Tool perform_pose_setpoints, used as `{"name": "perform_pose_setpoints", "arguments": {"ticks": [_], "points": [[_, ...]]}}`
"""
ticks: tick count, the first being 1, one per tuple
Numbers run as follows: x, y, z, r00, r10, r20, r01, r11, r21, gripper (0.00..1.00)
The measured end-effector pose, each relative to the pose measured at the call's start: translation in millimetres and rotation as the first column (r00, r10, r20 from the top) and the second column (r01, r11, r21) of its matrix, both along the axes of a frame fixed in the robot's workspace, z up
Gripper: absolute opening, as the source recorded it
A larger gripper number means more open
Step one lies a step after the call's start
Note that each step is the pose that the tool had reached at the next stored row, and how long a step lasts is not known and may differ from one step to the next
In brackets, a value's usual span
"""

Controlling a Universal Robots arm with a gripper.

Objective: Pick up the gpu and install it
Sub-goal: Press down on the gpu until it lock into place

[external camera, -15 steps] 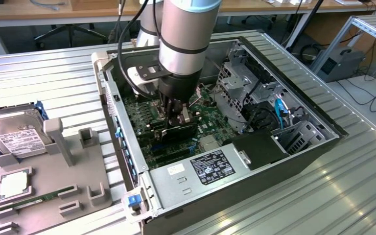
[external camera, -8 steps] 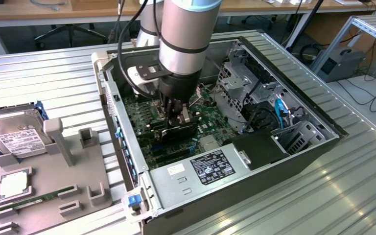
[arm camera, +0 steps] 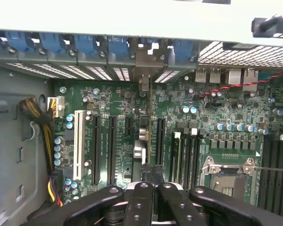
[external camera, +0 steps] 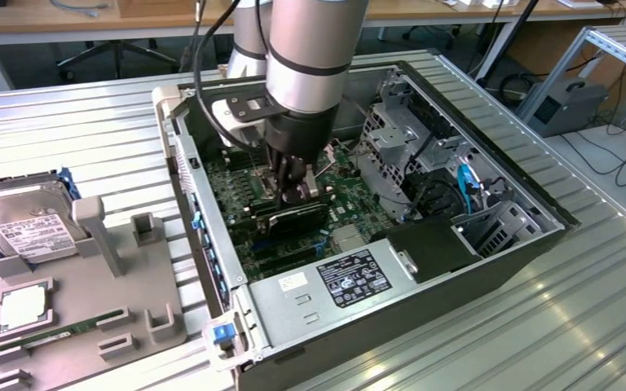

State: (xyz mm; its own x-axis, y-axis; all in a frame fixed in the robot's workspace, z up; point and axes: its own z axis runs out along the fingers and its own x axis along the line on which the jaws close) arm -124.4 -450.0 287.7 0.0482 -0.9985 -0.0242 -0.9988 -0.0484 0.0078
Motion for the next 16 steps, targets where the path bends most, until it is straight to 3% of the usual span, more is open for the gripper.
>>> {"name": "perform_pose_setpoints", "arguments": {"ticks": [2,7,16], "points": [[0.1,0.0,12.1,1.0000,0.000,0.0000,0.000,1.0000,0.0000,0.11],[4.1,0.0,16.2,1.0000,0.000,-0.0001,0.000,1.0000,-0.0002,0.11],[4.7,0.0,46.7,1.0000,0.000,-0.0001,0.000,1.0000,-0.0002,0.11]]}}
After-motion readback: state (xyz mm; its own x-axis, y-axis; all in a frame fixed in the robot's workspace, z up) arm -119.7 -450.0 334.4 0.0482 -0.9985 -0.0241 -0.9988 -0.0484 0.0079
